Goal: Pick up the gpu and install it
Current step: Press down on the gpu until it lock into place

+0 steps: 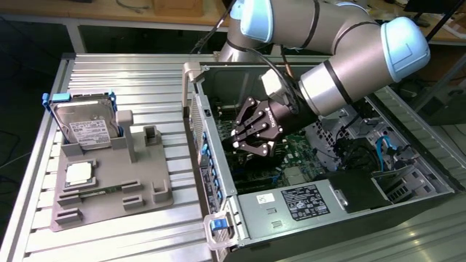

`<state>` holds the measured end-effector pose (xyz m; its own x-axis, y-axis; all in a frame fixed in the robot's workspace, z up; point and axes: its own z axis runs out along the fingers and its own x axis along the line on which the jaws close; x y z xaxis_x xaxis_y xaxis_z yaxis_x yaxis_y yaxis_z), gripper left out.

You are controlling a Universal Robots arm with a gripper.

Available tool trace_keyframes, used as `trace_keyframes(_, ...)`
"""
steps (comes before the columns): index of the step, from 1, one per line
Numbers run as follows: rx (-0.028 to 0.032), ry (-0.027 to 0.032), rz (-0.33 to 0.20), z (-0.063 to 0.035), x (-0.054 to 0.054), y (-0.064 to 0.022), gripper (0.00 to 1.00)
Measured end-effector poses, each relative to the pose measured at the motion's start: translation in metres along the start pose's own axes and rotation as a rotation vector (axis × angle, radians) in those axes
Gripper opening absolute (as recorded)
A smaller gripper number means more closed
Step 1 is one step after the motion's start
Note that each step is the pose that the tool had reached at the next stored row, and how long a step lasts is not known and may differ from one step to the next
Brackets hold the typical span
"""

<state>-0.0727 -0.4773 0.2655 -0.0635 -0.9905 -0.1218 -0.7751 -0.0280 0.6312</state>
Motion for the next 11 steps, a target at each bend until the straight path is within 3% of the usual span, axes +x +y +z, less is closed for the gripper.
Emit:
trace_keyframes(2, -0.0102, -0.0002, 0.002, -0.0031, -0.0004, -0.0037, 0.11)
trace_keyframes(4, -0.0126, 0.0039, 0.005, -0.0040, -0.0012, -0.0048, 0.11)
trace_keyframes(8, 0.0003, 0.0055, 0.004, 0.0014, -0.0025, 0.0007, 0.11)
trace_keyframes(11, 0.0027, 0.0058, 0.004, 0.0033, -0.0030, 0.0019, 0.11)
